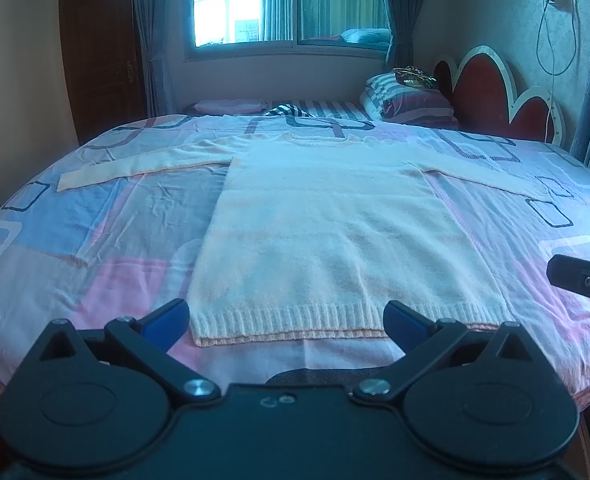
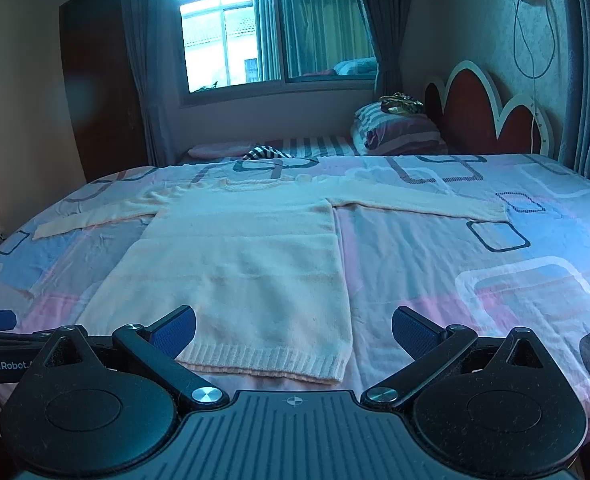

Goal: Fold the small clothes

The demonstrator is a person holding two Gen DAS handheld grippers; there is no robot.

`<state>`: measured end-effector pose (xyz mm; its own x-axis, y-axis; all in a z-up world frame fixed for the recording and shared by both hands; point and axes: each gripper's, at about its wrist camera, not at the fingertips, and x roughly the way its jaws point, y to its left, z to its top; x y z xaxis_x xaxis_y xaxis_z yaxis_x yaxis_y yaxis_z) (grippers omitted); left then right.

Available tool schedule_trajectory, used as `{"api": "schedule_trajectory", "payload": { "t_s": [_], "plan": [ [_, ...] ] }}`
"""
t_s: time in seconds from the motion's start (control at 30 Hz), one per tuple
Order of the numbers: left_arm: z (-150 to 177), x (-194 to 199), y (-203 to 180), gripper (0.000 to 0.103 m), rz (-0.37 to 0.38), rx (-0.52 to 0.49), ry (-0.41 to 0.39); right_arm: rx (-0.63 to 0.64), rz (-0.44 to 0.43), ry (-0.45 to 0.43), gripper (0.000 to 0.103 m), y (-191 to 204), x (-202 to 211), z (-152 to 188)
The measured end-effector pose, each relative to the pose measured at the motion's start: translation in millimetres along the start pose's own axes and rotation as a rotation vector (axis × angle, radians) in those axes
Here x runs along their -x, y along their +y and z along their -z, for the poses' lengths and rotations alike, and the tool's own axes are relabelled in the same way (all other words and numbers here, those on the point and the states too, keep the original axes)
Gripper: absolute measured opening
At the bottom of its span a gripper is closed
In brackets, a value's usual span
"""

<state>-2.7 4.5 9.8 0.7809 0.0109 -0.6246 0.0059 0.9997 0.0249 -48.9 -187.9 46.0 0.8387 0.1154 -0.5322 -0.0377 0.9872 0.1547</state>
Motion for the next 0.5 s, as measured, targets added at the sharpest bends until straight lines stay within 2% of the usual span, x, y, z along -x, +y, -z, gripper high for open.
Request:
{"api": "schedule_trajectory", "payload": {
  "t_s": [0.5],
  "plan": [
    [0.6, 0.9, 0.7, 0.102, 0.0, -0.001, -0.006, 0.008, 0.001, -0.004, 0.103, 3.5, 1.5, -0.5]
  ]
}}
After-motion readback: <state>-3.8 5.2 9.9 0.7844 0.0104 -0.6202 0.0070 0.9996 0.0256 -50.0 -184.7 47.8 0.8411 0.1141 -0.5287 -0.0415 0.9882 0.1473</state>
